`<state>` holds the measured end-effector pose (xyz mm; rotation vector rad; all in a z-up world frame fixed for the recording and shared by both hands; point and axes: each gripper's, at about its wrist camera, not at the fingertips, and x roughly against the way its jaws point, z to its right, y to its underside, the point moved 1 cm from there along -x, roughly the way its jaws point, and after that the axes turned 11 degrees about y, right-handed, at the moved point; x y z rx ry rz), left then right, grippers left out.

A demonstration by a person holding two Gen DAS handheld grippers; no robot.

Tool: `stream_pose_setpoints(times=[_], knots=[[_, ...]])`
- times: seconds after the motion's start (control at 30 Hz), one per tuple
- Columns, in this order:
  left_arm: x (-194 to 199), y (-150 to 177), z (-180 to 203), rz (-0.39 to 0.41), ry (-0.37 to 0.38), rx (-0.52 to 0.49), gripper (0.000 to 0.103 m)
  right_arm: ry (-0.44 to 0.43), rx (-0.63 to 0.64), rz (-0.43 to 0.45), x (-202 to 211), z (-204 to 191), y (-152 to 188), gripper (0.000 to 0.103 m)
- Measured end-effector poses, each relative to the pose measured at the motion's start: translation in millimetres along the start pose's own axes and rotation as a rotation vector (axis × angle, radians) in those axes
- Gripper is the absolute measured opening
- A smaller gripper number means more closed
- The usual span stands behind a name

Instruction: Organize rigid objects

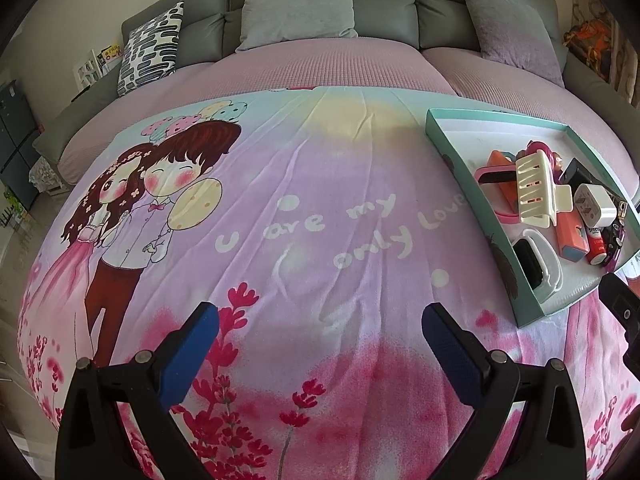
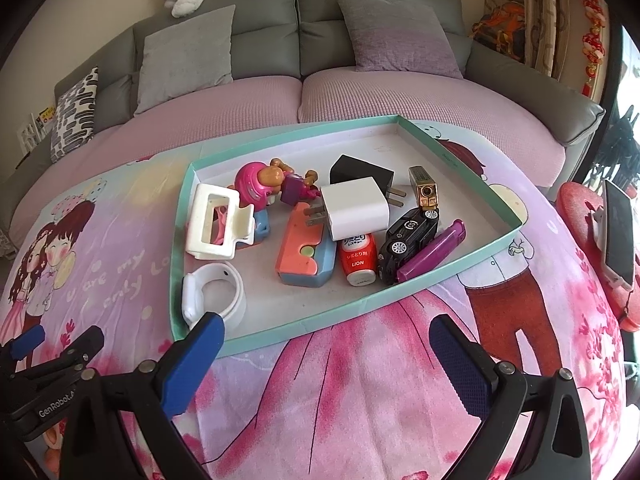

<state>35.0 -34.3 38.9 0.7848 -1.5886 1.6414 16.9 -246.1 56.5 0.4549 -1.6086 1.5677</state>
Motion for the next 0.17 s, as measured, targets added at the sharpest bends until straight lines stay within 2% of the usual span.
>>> stream_pose_setpoints(times=[0.17], knots=[[4.9,-0.9,2.0,0.020,0.015,-0.010,0.101,-0.001,0.003,-0.001,-0.4,-0.5,-0.1,0.103]])
